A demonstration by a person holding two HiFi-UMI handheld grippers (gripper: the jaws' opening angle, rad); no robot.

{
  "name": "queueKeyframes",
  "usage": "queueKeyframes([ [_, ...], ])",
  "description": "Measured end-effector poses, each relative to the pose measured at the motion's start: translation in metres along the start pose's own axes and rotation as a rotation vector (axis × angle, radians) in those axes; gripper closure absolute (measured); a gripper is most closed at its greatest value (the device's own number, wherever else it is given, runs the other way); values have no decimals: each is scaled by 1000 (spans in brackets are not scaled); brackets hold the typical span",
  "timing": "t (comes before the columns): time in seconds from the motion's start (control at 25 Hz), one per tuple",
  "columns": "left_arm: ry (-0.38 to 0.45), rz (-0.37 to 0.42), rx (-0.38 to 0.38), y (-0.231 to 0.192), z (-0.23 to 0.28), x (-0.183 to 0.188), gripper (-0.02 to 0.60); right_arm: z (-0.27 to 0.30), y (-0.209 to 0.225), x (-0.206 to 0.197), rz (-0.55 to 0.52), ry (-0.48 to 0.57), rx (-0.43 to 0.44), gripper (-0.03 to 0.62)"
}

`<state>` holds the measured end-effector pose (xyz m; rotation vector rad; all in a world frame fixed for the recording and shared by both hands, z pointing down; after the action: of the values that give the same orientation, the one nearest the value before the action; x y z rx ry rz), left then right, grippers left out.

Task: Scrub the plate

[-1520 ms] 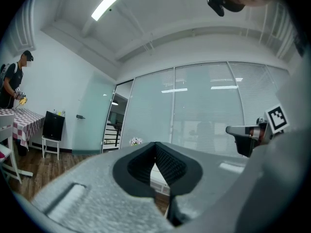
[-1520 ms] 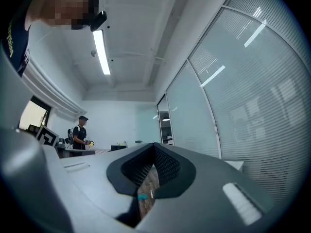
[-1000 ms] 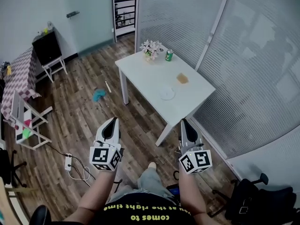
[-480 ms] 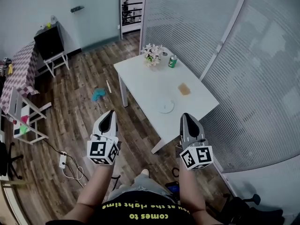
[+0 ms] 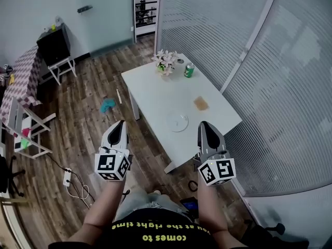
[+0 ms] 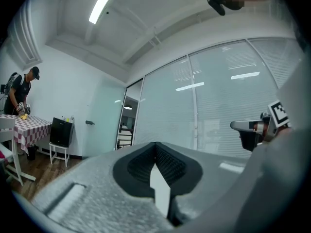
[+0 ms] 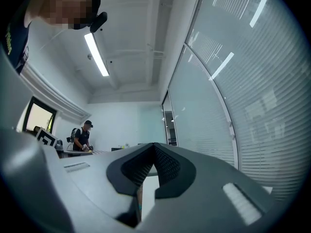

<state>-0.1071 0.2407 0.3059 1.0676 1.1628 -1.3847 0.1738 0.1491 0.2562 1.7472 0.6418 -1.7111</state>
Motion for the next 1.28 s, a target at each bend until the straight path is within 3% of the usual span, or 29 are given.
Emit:
queueKeyframes([
  [0.48,-16,7,-55,1,74,4,580,38,41,1,-7,3,-48,588],
  [1.28,-74,55,-329,-45,318,34,580,192,120,0,-1,5,-330,588],
])
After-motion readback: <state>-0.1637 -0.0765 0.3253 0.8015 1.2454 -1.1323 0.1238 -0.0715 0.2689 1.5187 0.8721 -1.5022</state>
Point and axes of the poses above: the fingertips, and each gripper's own axes: z forward along the fingers, y to its right, x out of its top, the point moved 5 cm from there along -z, backward along the fingers, and after that the axes turned 10 degrees about -y, right-handed, at the moved point
